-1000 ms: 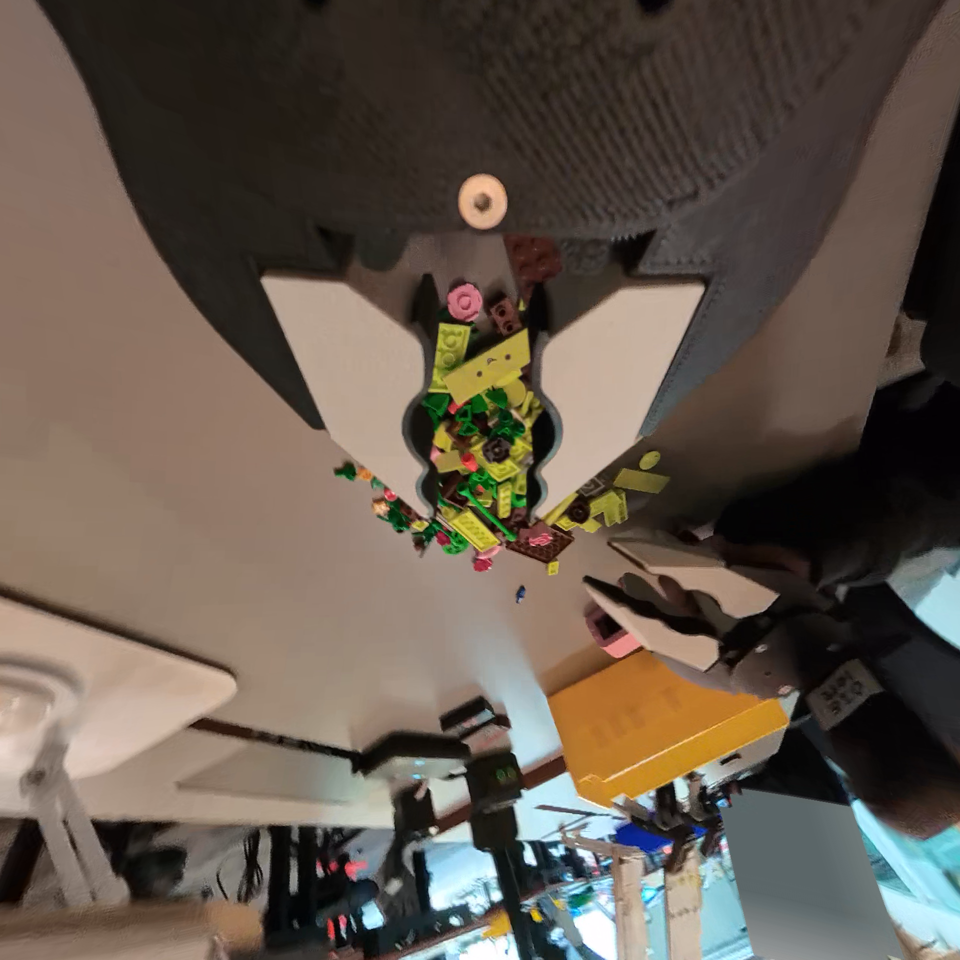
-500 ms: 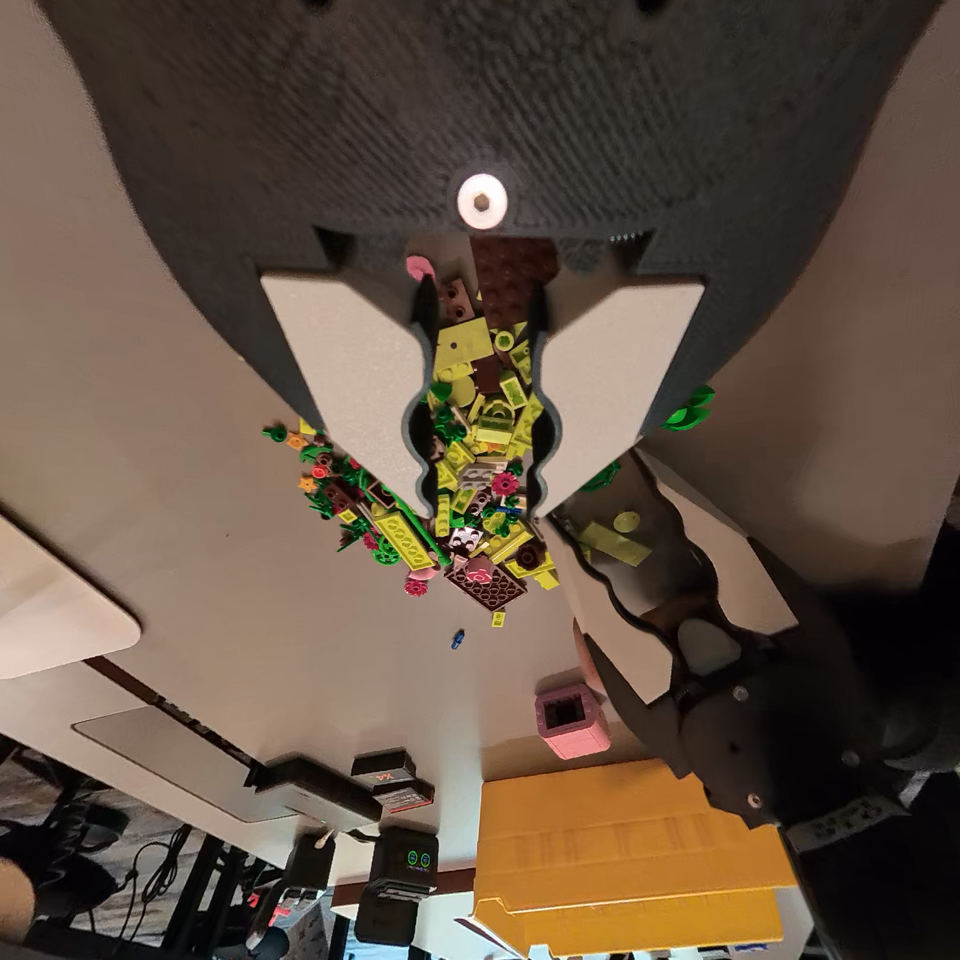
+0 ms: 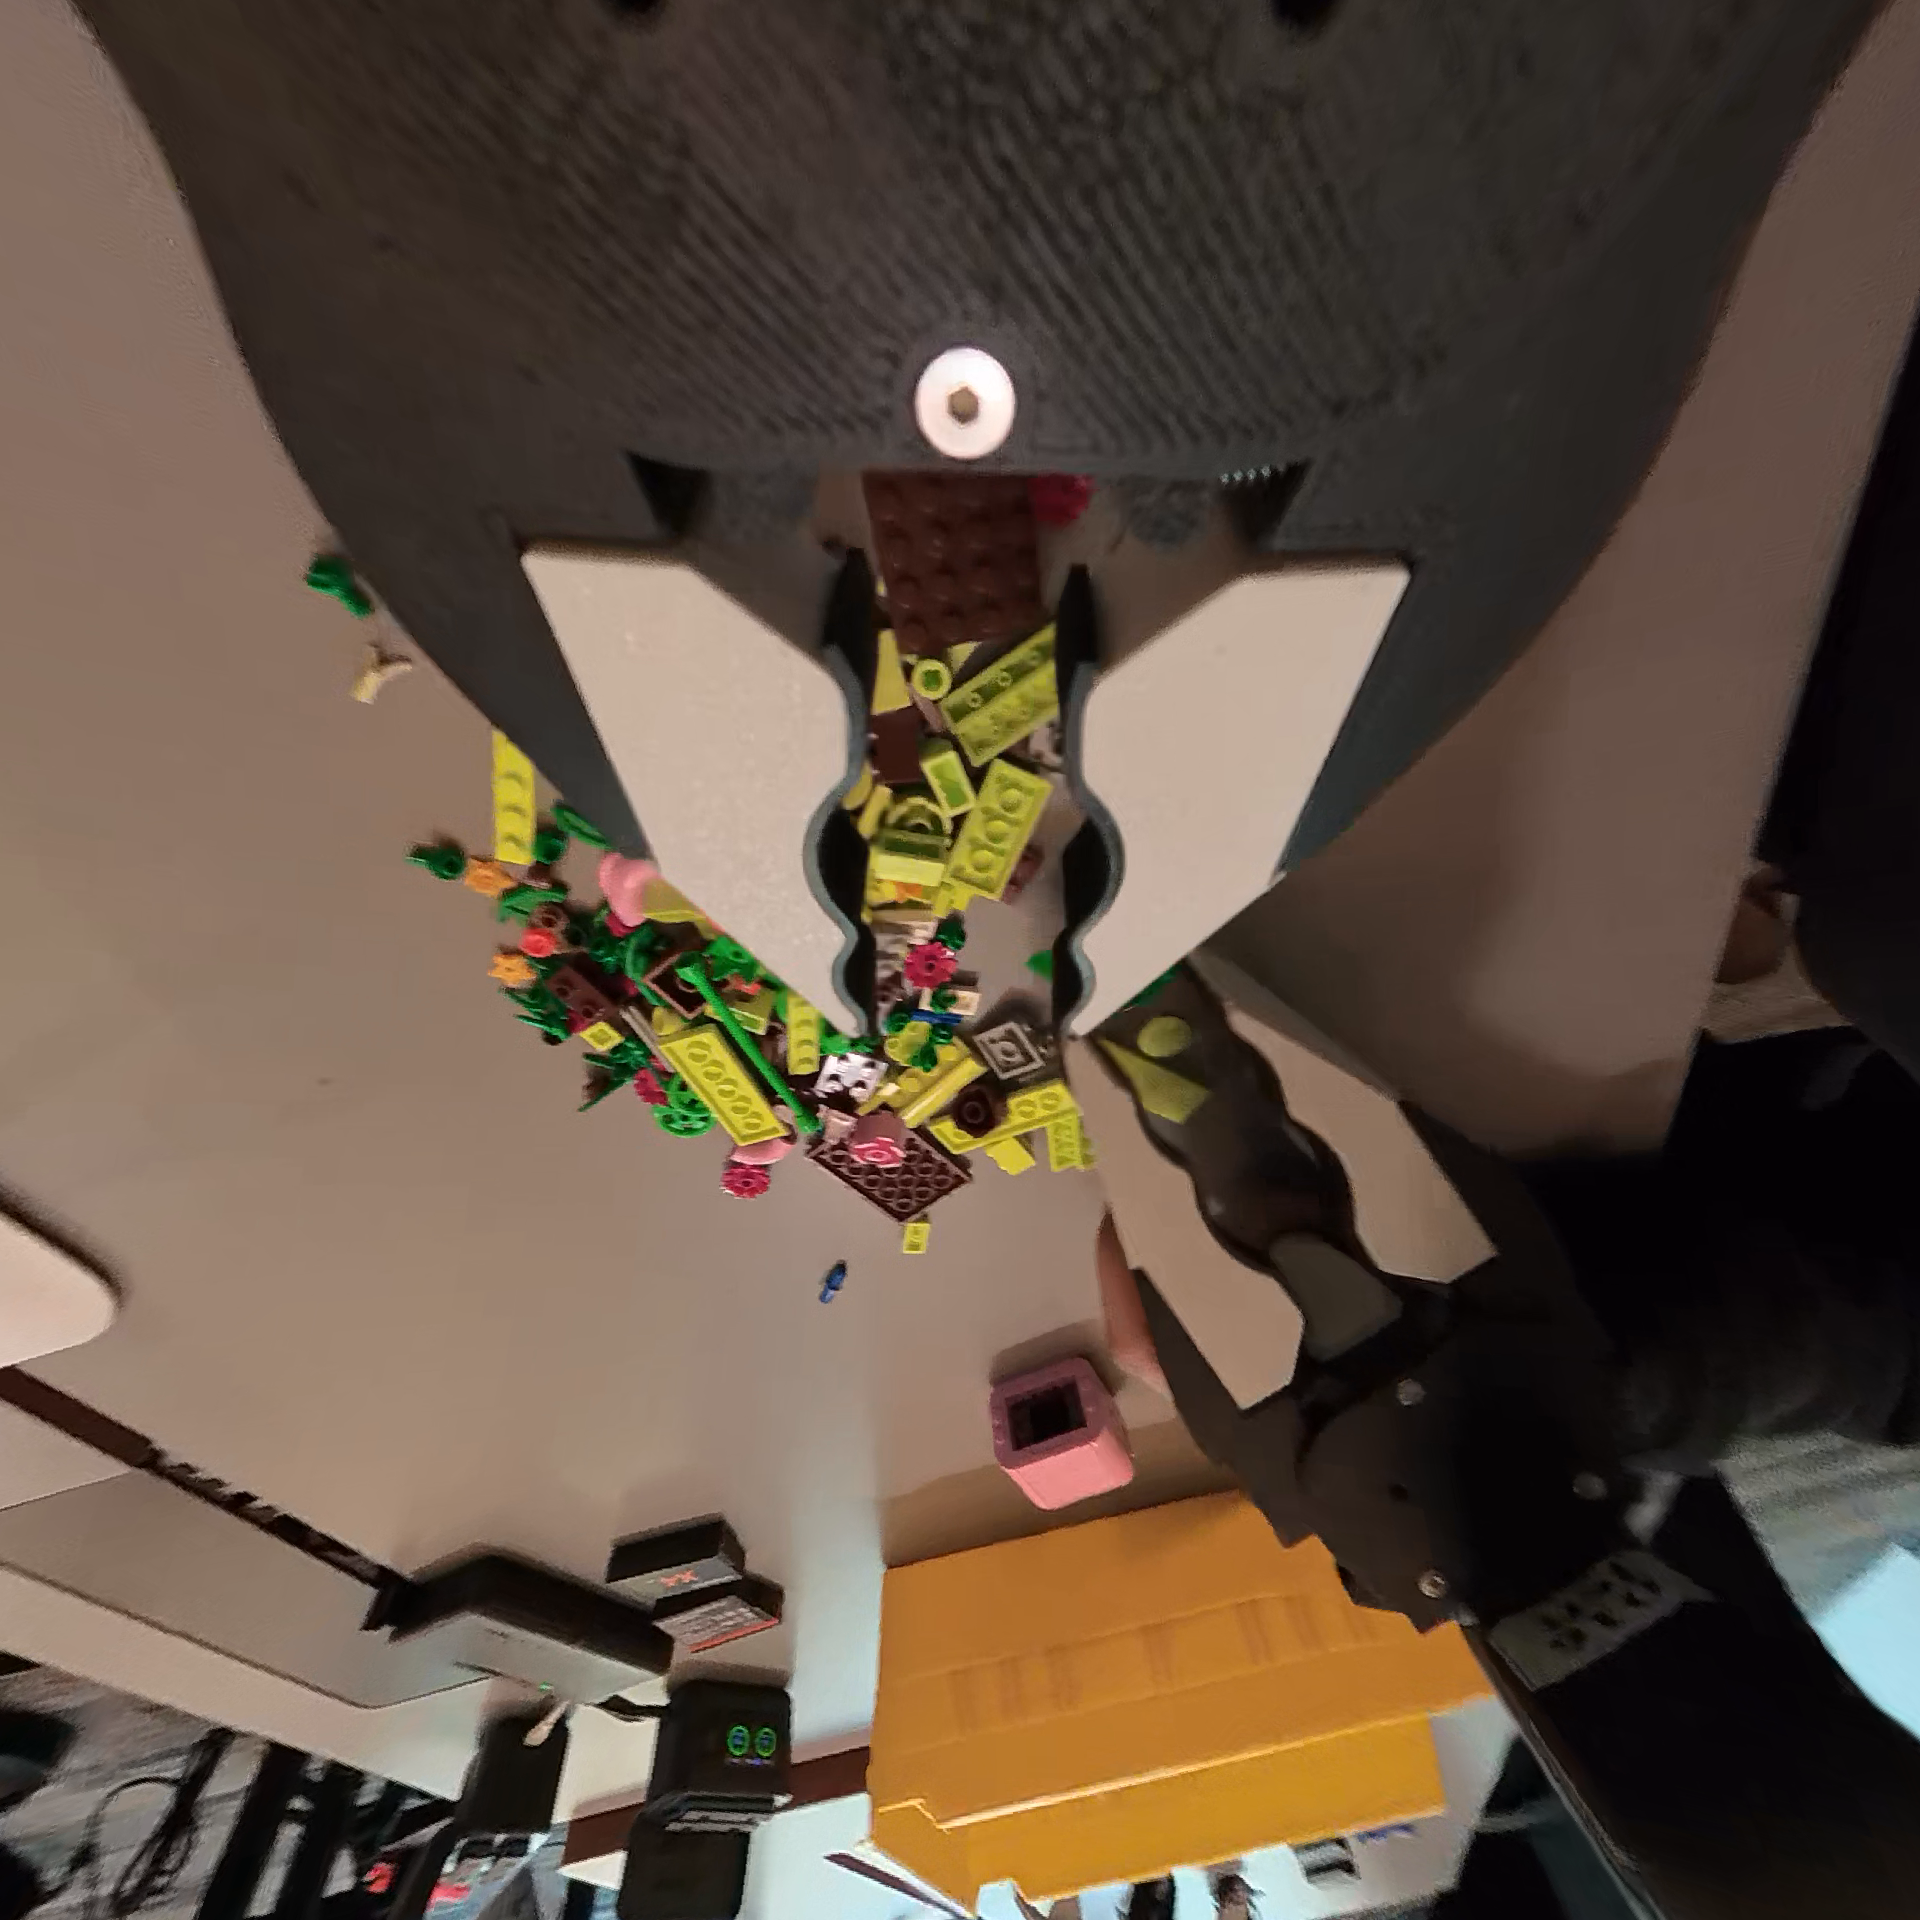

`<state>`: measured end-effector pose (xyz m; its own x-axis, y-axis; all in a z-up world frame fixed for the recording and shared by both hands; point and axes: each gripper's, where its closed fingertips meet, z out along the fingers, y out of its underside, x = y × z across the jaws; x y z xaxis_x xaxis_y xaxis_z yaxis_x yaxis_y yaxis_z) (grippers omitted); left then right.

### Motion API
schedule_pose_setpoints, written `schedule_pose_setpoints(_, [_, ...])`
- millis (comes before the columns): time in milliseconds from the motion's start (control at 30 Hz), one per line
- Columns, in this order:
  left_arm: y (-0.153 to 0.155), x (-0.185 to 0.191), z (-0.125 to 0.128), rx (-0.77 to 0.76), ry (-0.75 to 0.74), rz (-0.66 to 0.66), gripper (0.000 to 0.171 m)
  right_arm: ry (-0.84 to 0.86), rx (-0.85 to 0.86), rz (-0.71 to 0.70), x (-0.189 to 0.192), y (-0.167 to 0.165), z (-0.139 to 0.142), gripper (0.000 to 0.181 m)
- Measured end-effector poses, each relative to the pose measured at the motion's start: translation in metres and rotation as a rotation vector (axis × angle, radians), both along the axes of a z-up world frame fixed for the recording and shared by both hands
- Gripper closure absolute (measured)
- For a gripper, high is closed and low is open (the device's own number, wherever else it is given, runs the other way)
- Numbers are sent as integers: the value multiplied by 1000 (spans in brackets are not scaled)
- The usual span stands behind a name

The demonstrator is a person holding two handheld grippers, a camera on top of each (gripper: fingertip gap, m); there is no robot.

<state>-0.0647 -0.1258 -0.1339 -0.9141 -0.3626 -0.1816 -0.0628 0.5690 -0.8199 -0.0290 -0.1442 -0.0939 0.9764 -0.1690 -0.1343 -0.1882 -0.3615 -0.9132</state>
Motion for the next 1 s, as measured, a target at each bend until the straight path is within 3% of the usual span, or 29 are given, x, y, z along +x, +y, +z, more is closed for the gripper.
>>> schedule_pose_setpoints(233, [-3,5,47,-76,-342,44,146,461,232,94,-19,8,20,150])
schedule_pose_setpoints(367, [-12,-2,50,-39,-445,19,146,685,316,146,-22,8,24,150])
schedule_pose_setpoints(500, [-17,-5,44,-5,-452,2,146,830,317,212,-31,6,23,170])
schedule_pose_setpoints(800, [-17,-5,42,28,-461,6,146,800,254,208,-34,7,15,178])
schedule_pose_setpoints(900, [-17,-5,42,-45,-340,14,146,662,219,194,-32,7,15,179])
schedule_pose_setpoints(1000, [-20,-12,55,-273,-118,-11,138,532,221,206,-33,6,23,180])
